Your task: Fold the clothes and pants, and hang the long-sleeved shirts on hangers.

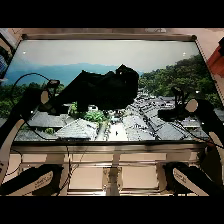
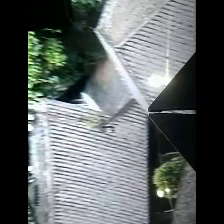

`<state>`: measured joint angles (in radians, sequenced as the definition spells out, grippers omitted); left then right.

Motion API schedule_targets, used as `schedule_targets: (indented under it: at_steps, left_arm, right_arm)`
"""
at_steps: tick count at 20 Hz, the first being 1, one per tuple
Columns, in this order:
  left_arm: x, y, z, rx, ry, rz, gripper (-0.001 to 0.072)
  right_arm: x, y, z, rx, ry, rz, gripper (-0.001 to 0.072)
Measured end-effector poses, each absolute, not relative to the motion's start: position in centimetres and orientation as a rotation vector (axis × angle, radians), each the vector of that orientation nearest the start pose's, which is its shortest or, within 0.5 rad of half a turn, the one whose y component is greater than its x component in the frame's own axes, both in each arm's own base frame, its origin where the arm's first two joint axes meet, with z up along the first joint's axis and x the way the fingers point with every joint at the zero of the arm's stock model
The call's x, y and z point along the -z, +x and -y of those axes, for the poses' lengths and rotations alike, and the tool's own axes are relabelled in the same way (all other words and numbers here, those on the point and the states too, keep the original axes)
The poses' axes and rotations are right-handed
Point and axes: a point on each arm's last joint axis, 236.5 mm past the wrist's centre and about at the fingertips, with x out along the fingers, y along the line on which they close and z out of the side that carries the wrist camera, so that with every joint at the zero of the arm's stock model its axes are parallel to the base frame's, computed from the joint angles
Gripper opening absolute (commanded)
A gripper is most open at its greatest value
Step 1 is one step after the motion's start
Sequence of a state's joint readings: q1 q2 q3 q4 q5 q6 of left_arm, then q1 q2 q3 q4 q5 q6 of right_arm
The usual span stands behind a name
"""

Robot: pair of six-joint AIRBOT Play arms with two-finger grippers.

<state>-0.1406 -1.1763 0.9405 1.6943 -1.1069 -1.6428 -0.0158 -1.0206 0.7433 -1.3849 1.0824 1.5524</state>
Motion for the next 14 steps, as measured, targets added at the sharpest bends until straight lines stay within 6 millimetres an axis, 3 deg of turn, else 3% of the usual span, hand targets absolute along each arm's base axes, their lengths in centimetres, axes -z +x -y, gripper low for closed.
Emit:
schedule_targets:
  at_steps: [6, 9, 11, 13, 14]
  left_arm:
    - [1.6, 36.9, 3.0, 0.038, 0.134, -1.175, 0.0025]
    - [0.4, 39.6, 4.6, 0.071, 0.053, -1.050, 0.0038]
    - [-0.1, 41.5, 5.8, 0.088, -0.038, -0.978, 0.0263]
    - [0.3, 43.4, 6.3, 0.083, -0.161, -0.938, 0.0362]
    - [0.8, 44.3, 6.4, 0.074, -0.235, -0.935, 0.0365]
  right_arm:
    - [3.8, 29.4, -3.6, -0.080, 0.196, -1.319, 0.0026]
    - [3.6, 30.0, -3.9, -0.084, 0.214, -1.294, 0.0026]
    - [3.5, 30.2, -4.1, -0.087, 0.225, -1.283, 0.0026]
    - [3.4, 30.4, -4.2, -0.088, 0.230, -1.274, 0.0026]
    - [3.4, 30.5, -4.2, -0.088, 0.232, -1.270, 0.0026]
